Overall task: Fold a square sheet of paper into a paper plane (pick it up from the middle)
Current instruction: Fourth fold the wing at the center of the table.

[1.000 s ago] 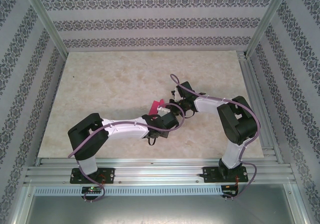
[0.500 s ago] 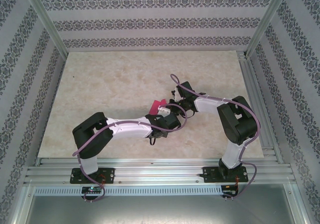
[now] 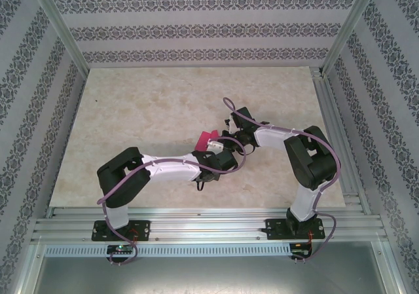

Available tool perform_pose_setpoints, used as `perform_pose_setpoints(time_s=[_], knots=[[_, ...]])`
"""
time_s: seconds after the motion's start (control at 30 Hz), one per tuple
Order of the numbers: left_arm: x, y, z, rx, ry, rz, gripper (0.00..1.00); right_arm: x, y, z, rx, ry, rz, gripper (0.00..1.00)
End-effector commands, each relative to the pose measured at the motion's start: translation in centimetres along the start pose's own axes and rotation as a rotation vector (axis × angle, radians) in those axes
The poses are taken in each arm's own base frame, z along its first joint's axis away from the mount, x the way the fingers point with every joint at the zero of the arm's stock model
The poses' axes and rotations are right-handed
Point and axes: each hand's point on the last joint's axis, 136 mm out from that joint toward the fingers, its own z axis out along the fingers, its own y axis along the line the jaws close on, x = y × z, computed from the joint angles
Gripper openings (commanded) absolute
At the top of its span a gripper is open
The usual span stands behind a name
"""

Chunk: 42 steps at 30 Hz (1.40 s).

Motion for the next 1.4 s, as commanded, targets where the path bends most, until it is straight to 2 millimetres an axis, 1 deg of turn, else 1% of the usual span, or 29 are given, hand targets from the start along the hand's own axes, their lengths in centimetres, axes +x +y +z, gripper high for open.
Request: perform_pose_setpoints(time_s=[0.0,0.03,0.17,0.3,0.4,0.47,0.53,0.63,0.73,0.83,0.97,1.23,1.37], knots=[[1.2,0.3,0.6,-0.049,0.025,0.031,0.27,-1.5,1.2,-0.4,-0.034,-0.029,-0.012,0.0],[1.3,0.7,0.7,-0.07,0.024,0.032,0.25,-1.5,1.2,-0.4,-0.032,-0.027,-0.011,0.0],[1.1,1.6,0.4,-0.124,0.007,0.039,0.23,-1.4,1.2,-0.4,-0.034,-0.025,-0.012,0.0],[1.3,1.6,0.6,-0.154,0.01,0.055,0.21,-1.6,1.5,-0.2,-0.043,-0.021,-0.011,0.0],[1.6,1.3,0.9,-0.141,0.018,0.05,0.23,-1.7,1.6,-0.2,-0.044,-0.022,-0.011,0.0],[1.8,0.7,1.1,-0.104,0.018,0.039,0.26,-1.9,1.8,-0.2,-0.049,-0.021,-0.014,0.0],[1.9,0.7,1.1,-0.098,0.019,0.032,0.27,-1.9,1.7,-0.2,-0.045,-0.024,-0.011,0.0],[2.0,0.3,1.6,-0.096,0.024,0.057,0.29,-1.9,1.9,-0.1,-0.052,-0.021,-0.014,0.0],[2.3,0.4,2.1,-0.12,0.039,0.075,0.26,-1.9,1.9,0.0,-0.054,-0.021,-0.015,0.0],[2.6,0.9,2.2,-0.14,0.04,0.07,0.19,-2.0,1.9,0.0,-0.053,-0.022,-0.016,0.0],[2.8,1.1,2.3,-0.147,0.041,0.065,0.15,-2.1,1.9,0.2,-0.055,-0.017,-0.015,0.0],[3.2,0.7,2.8,-0.128,0.052,0.055,0.14,-2.4,2.4,0.7,-0.054,-0.005,-0.028,0.0],[3.7,0.4,3.1,-0.078,0.067,-0.005,0.16,-2.5,2.4,1.2,-0.055,0.002,-0.03,0.0]])
